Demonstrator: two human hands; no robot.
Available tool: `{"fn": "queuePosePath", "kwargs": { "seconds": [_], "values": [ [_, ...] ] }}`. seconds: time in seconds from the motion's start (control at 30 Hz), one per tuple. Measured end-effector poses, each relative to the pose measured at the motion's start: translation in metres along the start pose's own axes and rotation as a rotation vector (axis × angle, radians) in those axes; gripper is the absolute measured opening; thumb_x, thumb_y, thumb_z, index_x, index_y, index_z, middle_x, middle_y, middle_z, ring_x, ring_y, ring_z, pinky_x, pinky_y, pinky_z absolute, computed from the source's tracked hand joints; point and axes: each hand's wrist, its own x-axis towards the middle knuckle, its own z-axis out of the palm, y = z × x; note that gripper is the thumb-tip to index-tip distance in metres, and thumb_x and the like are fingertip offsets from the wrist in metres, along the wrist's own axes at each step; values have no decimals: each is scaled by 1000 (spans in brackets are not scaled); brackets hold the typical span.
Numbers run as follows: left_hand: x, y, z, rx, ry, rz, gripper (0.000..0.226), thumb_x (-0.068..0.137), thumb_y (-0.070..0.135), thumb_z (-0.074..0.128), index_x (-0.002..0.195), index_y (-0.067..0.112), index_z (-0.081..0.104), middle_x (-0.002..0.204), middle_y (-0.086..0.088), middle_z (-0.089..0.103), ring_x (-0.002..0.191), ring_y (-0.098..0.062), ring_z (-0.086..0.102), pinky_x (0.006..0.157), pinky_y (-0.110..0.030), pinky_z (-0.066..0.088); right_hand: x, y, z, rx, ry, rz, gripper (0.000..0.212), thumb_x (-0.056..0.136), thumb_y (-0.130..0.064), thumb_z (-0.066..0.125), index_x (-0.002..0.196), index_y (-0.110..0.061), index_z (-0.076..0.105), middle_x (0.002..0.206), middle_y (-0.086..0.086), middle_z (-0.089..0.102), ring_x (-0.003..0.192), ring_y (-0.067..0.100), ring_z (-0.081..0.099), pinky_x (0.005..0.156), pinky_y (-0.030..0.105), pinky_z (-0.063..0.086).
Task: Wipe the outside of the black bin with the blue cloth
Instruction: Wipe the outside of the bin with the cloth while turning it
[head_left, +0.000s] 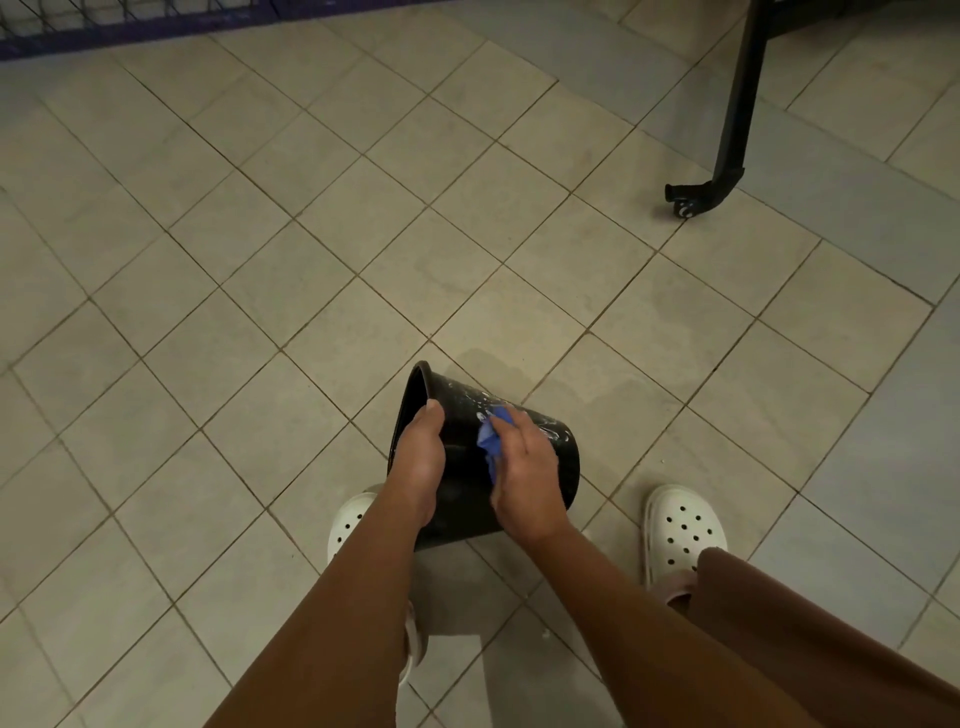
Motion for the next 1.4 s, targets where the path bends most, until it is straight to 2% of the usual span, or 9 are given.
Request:
{"fn": "queuePosePath", "kwargs": {
  "seconds": [0.1, 0.27, 0.47, 0.67, 0.83, 0.97, 1.07, 1.27, 1.4],
  "values": [
    [1, 2, -1, 30, -4, 18, 49, 99, 52, 39, 126, 18, 62, 113, -16, 68, 104, -36, 65, 97, -53, 50, -21, -3, 6, -36, 26, 82, 68, 80, -7, 69, 140, -10, 38, 147, 11, 35, 139, 26, 28, 112, 49, 29],
    [1, -1, -5, 46, -3, 53, 44, 101, 43, 39, 118, 14, 67, 109, -15, 72, 106, -32, 66, 101, -50, 48, -8, -17, 13, -16, -16, -183, 60, 81, -8, 62, 137, -6, 40, 144, 16, 39, 137, 29, 30, 113, 48, 23],
    [-2, -2, -1, 58, 62, 124, 39, 98, 40, 40, 116, 15, 65, 103, -17, 70, 97, -37, 66, 90, -54, 53, -26, -1, 12, -99, -14, 148, 73, 76, -5, 71, 141, -9, 37, 149, 12, 32, 140, 28, 26, 110, 50, 31],
    [4, -7, -4, 69, 35, 163, 40, 99, 35, 40, 116, 11, 66, 107, -17, 70, 103, -35, 66, 93, -48, 53, -18, -17, 20, -57, -21, -148, 73, 75, -3, 71, 138, -8, 36, 145, 15, 38, 138, 30, 31, 109, 52, 32],
    [2, -6, -5, 78, 45, 140, 36, 99, 37, 40, 119, 16, 62, 107, -16, 66, 100, -36, 64, 89, -51, 52, -20, 1, 8, -117, -18, 177, 73, 74, -5, 73, 139, -7, 40, 147, 15, 36, 137, 31, 31, 109, 51, 33],
    [7, 0, -7, 46, 69, 48, 37, 97, 35, 44, 119, 12, 63, 107, -20, 66, 99, -38, 63, 92, -50, 51, -37, -12, 19, -157, -10, 91, 88, 57, -8, 85, 134, -8, 41, 142, 16, 40, 133, 32, 35, 103, 50, 39],
    [11, 0, -8, 45, 100, -13, 41, 99, 34, 43, 122, 6, 61, 103, -19, 65, 92, -35, 62, 80, -40, 50, -32, -14, 18, -145, -36, -86, 88, 61, -3, 82, 136, -11, 37, 143, 13, 39, 135, 27, 28, 106, 48, 33],
    [16, -3, -6, 175, 164, 129, 49, 104, 39, 29, 127, 6, 57, 106, -17, 64, 99, -33, 61, 86, -43, 49, -35, 8, 11, -179, -83, 181, 78, 69, -10, 79, 138, -13, 42, 145, 13, 36, 132, 33, 29, 103, 50, 41],
    [16, -2, -4, 264, 181, 171, 49, 104, 35, 27, 120, 2, 59, 103, -20, 63, 95, -33, 61, 81, -40, 50, -45, 7, 17, -215, -89, 117, 85, 62, -16, 84, 136, -12, 41, 140, 14, 32, 125, 30, 28, 95, 46, 46]
  ]
}}
